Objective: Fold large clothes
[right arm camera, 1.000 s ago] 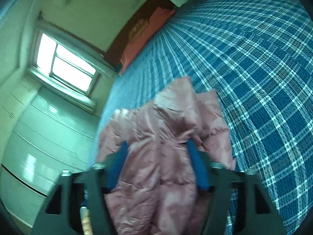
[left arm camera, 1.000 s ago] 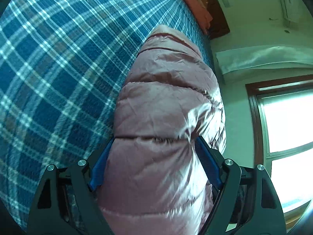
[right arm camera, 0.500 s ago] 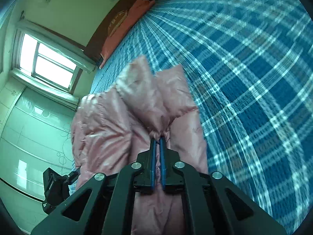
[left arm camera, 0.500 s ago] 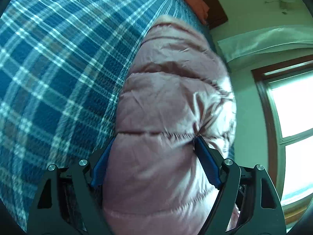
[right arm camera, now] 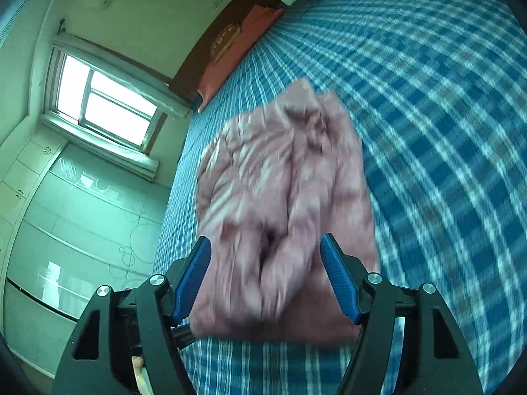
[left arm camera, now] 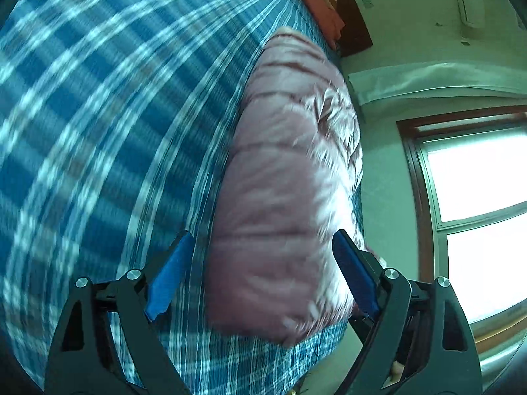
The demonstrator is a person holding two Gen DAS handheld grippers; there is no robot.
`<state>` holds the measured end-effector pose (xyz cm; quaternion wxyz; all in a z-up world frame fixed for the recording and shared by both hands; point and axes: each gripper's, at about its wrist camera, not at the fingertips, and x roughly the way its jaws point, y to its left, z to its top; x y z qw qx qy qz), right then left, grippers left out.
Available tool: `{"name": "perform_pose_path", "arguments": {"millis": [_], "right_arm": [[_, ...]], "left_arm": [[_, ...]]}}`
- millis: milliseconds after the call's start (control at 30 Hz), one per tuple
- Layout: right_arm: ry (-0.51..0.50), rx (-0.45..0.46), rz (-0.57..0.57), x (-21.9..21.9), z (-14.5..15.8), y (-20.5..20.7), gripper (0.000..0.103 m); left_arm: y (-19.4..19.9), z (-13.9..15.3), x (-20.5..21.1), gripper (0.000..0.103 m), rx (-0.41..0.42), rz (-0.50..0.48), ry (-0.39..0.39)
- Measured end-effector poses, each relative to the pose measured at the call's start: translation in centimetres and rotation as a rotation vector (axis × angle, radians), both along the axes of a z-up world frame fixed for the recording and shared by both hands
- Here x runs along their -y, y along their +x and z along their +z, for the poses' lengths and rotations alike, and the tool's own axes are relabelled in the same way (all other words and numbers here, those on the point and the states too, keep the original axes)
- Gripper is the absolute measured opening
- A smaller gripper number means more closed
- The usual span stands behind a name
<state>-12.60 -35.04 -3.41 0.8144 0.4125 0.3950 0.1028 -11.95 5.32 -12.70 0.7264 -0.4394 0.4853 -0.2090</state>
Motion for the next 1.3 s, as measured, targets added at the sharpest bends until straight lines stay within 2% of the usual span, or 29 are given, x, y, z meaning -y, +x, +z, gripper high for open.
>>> {"name": "perform_pose_path", "arguments": {"millis": [100,133,167,200,267,300,400,500,600,767,933,1033,1133,1200,1300], "right_arm": [[0.013,-0.002,0.007,-0.6,-0.7,-0.7,0.067],[0.007,-0.007,-0.006,-0.7,-0.7,-0.7,0.063],[0.006,-0.018,-0.010,-0.7,-1.2,-0.4,0.043],[0.020,-0.030,-0.014,-1.1,-1.6,-1.1,0.029],[0.024,-0.051,-0.042,-0.9,-2.9,-1.9,0.023],[0.020,-0.056,-0.045,-1.0,-3.6,-1.9,0.020],[0.026,-0.082,-0.057,-1.2,-5.4,-2.8,0.018],[0.045,-0.092,-0.065,-1.5,-7.2,-2.9,0.016],[0.037,-0.085,-0.062,-1.5,-8.5,-2.7,0.013],[0.076,-0.063,-0.068,-1.3,-9.3,-2.7,0.012],[0.080,-0.056,-0.071,-1.0,-8.2,-3.8,0.014],[0.041,-0.055,-0.068,-0.4,-6.7,-5.0,0.020],[0.016,-0.058,-0.082,0.2,-4.9,-6.3,0.038],[-0.009,-0.051,-0.114,0.9,-3.5,-7.2,0.062],[-0.043,-0.005,-0.154,2.0,-1.3,-7.4,0.070]], "left_arm": [[-0.2,-0.2,0.2,0.086,0.014,0.010,0.001],[-0.2,-0.1,0.3,0.086,0.024,0.020,-0.012],[-0.1,-0.2,0.4,0.087,0.027,0.029,-0.021],[0.1,-0.4,0.5,0.087,0.025,0.035,-0.027],[0.5,-0.8,0.7,0.085,0.002,0.046,-0.025],[0.5,-0.8,0.8,0.080,-0.001,0.047,-0.013],[1.2,-1.2,1.6,0.065,-0.001,0.022,0.042],[1.4,-1.3,2.1,0.056,0.013,0.010,0.097],[1.6,-1.4,2.7,0.050,0.030,0.000,0.164],[1.9,-1.9,2.6,0.048,0.051,-0.029,0.200],[1.8,-1.2,2.1,0.052,0.063,-0.044,0.185],[1.3,-0.4,1.2,0.059,0.079,-0.026,0.165],[0.9,0.5,0.0,0.069,0.106,0.000,0.161],[1.3,0.9,-0.6,0.075,0.116,0.017,0.150],[2.3,1.0,-1.0,0.077,0.099,0.028,0.140]]}}
